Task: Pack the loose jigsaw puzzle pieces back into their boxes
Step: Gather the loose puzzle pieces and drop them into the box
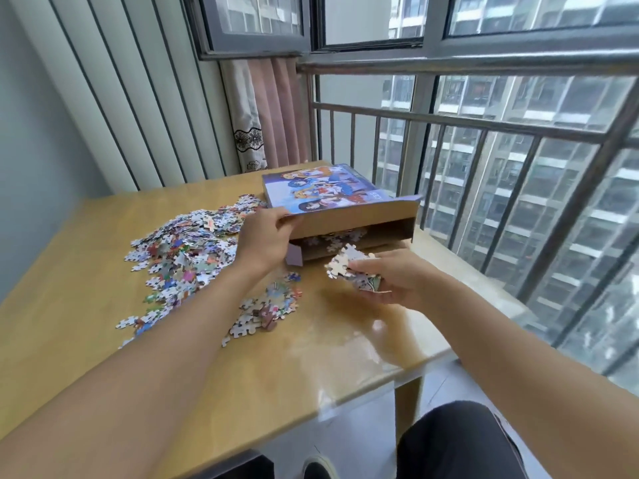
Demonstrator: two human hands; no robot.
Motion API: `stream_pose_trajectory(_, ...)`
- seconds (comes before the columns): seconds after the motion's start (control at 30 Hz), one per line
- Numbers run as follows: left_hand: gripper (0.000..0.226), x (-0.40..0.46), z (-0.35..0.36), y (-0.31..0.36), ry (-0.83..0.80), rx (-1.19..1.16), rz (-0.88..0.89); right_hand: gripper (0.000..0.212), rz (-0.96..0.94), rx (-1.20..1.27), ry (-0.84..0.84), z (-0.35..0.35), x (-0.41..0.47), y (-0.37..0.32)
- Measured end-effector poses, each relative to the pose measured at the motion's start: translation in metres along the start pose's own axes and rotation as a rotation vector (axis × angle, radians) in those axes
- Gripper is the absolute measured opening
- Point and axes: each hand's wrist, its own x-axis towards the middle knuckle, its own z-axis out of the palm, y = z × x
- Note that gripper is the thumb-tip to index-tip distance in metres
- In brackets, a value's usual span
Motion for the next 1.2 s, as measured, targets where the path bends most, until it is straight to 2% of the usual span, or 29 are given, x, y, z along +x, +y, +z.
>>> stream_pose_trajectory(0.17,0.025,0.010,0.003,0.000,0.022,-0.144,-0.155,0.037,0.044,0.140,0.062,-0.002,0.021,-0.028)
stream_pose_trajectory(0.3,0.024,0.014,0.003,0.001,0.052,-0.171,-0.179,0.032,0.060,0.146,0.099,0.004,0.033,-0.041)
stream_pose_trajectory(0.5,0.004,0.010,0.002,0.009,0.114,-0.118,0.008,0.039,0.002,0.273,0.177,0.018,0.054,-0.043)
stream_pose_trajectory(0.67,0.004,0.000,0.008,0.002,0.157,-0.039,0.174,0.041,-0.061,0.447,0.170,0.024,0.070,-0.032)
stream_pose_trajectory(0.73,0.006,-0.004,0.010,-0.003,0.162,-0.008,0.234,0.038,-0.070,0.425,0.162,0.024,0.074,-0.023)
stream_pose_trajectory(0.8,0.009,-0.007,0.011,-0.005,0.177,0.009,0.248,0.034,-0.112,0.276,0.175,0.026,0.073,-0.013)
stream_pose_trajectory(0.93,0.010,-0.006,0.012,-0.004,0.193,-0.052,0.107,0.034,-0.288,-0.502,0.363,0.022,0.070,0.003)
stream_pose_trajectory(1.0,0.013,-0.003,0.012,-0.001,0.168,-0.113,-0.008,0.028,-0.373,-0.743,0.409,0.018,0.068,0.007)
stream_pose_trajectory(1.07,0.014,0.000,0.012,0.001,0.161,-0.143,-0.069,0.023,-0.450,-0.859,0.425,0.012,0.067,0.013)
stream_pose_trajectory(1.2,0.009,0.004,0.011,0.005,0.156,-0.123,-0.113,0.020,-0.612,-0.906,0.410,0.000,0.053,0.020)
